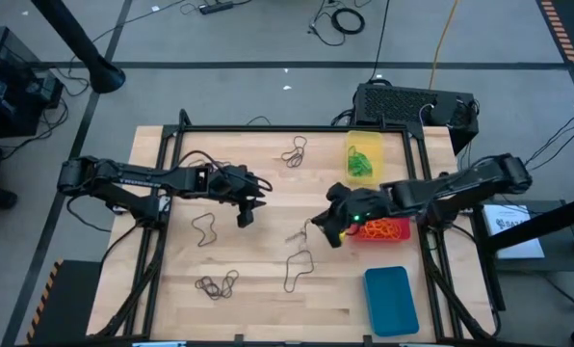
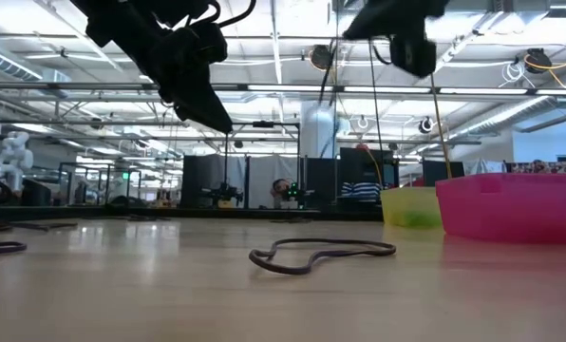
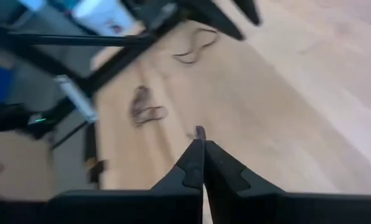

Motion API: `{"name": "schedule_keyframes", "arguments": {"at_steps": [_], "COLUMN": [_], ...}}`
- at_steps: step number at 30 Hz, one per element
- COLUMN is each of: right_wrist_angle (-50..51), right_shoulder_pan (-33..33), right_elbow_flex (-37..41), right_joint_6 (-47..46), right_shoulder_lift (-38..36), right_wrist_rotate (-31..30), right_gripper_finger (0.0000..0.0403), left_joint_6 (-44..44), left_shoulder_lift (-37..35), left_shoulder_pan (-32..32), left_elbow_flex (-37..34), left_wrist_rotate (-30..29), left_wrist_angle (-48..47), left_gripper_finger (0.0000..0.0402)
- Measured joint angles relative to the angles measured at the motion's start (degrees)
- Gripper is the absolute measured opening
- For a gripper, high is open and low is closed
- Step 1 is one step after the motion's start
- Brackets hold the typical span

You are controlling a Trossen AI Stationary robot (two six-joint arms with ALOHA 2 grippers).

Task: Sort rubber bands into baskets
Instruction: Put the violet rubber band into the blue bin

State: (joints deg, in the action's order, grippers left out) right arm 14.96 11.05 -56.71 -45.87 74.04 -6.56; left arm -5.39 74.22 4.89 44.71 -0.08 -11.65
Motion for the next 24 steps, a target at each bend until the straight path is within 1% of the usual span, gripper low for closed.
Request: {"name": "schedule_keyframes", "arguments": {"at_steps": [2, 6, 8, 11, 14, 20, 24], "right_wrist_angle": [0.25, 2.52, 2.94, 3.13, 3.18, 1.35, -7.87], "right_shoulder_pan": [-0.02, -0.60, -0.79, -1.05, -1.24, -1.31, -1.31], "right_elbow_flex": [0.00, 0.01, 0.02, 0.02, 0.02, 0.08, 0.09], "right_joint_6": [-1.17, -7.28, -8.74, -10.75, -12.85, -13.00, -9.42], "right_shoulder_lift": [2.33, 9.41, 12.93, 17.65, 21.34, 23.80, 23.26], "right_wrist_rotate": [-2.24, -1.99, -0.13, 4.41, 6.76, 6.92, 6.98], "right_gripper_finger": [0.0000, 0.0000, 0.0000, 0.0000, 0.0000, 0.0000, 0.0000], "left_joint_6": [-0.07, -0.09, -0.21, -1.14, -1.75, -1.79, -1.81], "left_shoulder_lift": [0.00, 0.00, 0.00, 0.00, 0.00, 0.00, 0.00], "left_shoulder_pan": [0.06, 0.02, 0.02, -0.02, -0.02, -0.02, -0.02], "left_elbow_flex": [0.00, 0.00, 0.00, 0.00, 0.00, 0.00, 0.00], "left_wrist_rotate": [0.00, 0.00, 0.02, 0.02, 0.02, 0.02, 0.02], "left_wrist_angle": [0.33, 0.36, 0.31, 0.25, 0.31, 0.61, 0.71], "left_gripper_finger": [0.0121, 0.0121, 0.0121, 0.0121, 0.0121, 0.0121, 0.0121]}}
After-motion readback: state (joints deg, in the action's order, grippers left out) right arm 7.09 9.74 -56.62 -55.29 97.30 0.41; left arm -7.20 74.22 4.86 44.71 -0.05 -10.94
